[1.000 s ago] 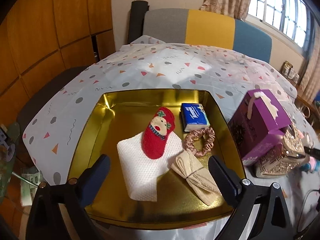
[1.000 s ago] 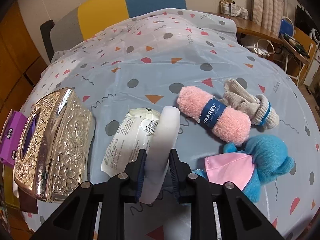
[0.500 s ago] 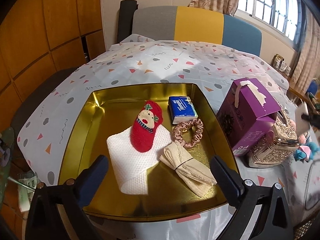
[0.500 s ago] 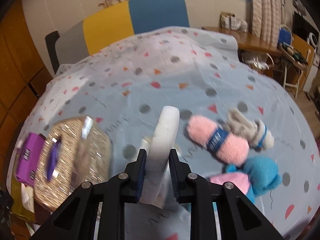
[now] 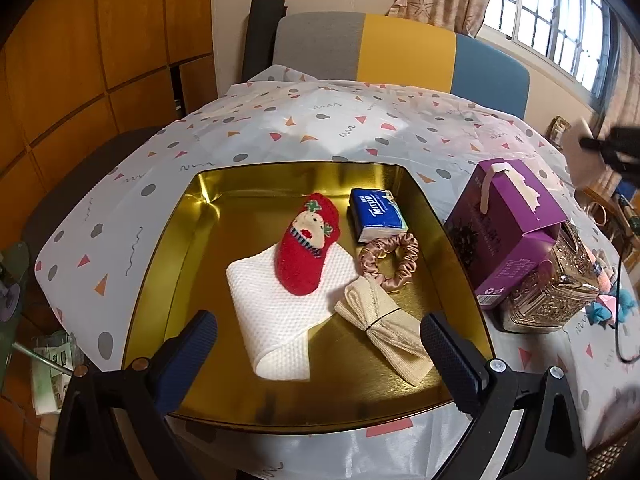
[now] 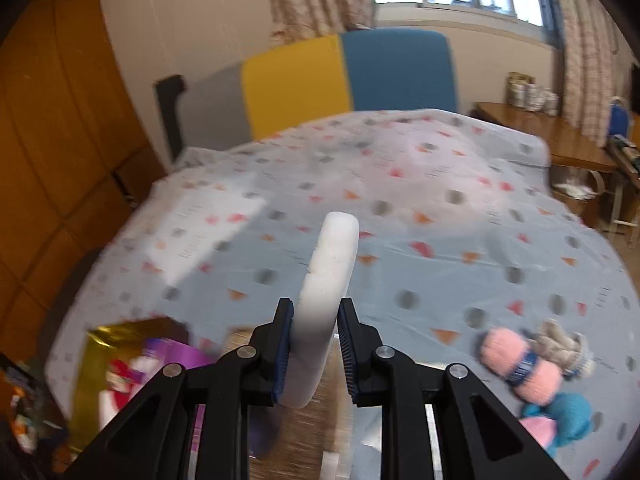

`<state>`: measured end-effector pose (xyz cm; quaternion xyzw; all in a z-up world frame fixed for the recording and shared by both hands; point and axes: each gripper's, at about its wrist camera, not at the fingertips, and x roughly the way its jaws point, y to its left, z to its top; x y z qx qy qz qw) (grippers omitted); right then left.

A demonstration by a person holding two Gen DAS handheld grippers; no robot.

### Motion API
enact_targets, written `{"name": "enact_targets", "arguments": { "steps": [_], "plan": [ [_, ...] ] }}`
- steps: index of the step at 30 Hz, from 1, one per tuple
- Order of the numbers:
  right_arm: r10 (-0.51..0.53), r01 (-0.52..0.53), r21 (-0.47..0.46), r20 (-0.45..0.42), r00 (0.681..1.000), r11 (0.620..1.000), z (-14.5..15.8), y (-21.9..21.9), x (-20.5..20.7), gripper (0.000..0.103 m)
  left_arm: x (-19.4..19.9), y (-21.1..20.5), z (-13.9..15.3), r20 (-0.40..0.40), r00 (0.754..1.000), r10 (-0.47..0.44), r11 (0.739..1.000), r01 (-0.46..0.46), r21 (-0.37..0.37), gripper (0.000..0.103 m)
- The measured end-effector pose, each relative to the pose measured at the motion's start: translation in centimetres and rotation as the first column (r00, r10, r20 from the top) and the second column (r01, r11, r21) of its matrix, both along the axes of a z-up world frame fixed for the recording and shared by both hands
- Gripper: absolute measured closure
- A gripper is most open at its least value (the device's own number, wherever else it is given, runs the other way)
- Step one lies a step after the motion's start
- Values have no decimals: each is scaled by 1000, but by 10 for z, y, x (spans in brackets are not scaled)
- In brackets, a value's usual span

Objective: Organize soft objects
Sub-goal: 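Carry the white foam roll toward the gold tray with the right gripper, then lower the white foam roll into the gold tray and open the right gripper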

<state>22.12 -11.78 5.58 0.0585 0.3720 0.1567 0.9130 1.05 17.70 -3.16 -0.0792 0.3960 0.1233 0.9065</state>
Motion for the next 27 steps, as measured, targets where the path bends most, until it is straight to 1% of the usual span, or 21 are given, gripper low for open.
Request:
{"name": "enact_targets", "arguments": {
  "steps": [2,4,7,11,13,15,17,18,19,20,21,22,24,26,27],
  "plan": [
    [50,-51,39,8,999,998,7,16,-1,81,-1,4,1,8,1000,10,1000,-10,-1,1],
    [123,-124,76,18,992,989,14,39,-7,81,-2,6,2,11,1000,17,1000,-17,-2,1],
    [199,-200,91,26,980,976,16,67,-19,81,-3,11,2,10,999,31,1000,-31,-4,1],
    [320,-321,86,24,947,943,13,105,-44,81,-7,17,-1,5,999,50,999,-50,2,1],
    [370,-371,87,26,929,925,9,117,-57,81,-8,21,-3,-2,998,61,998,-61,-4,1],
    [438,-439,76,19,899,895,3,135,-74,81,-11,25,-5,-9,997,75,997,-76,-13,1],
    [497,-497,42,13,867,866,-4,152,-90,81,-13,28,-5,-9,996,87,996,-87,-12,1],
    [531,-530,19,1,848,848,-11,162,-100,81,-13,30,-5,-11,996,91,996,-91,-11,1],
    [550,-550,3,-13,835,835,-17,169,-105,81,-14,32,-6,-12,995,97,995,-97,-13,1],
    [570,-571,-27,-28,821,821,-25,177,-113,81,-15,34,-6,-12,995,100,995,-100,-15,1],
    [584,-586,-79,-49,810,807,-35,187,-122,81,-16,36,-7,-14,994,104,994,-105,-16,0],
    [587,-591,-115,-69,807,798,-44,192,-126,81,-17,38,-8,-17,994,109,994,-109,-14,0],
    [577,-588,-201,-113,809,784,-64,205,-134,81,-18,39,-10,-23,993,117,993,-118,-14,0],
    [575,-588,-279,-136,807,760,-84,218,-140,81,-19,42,-9,-23,992,125,992,-126,-16,0],
    [558,-574,-313,-147,817,757,-93,223,-141,80,-19,43,-9,-25,991,129,991,-129,-14,0]
  ]
}}
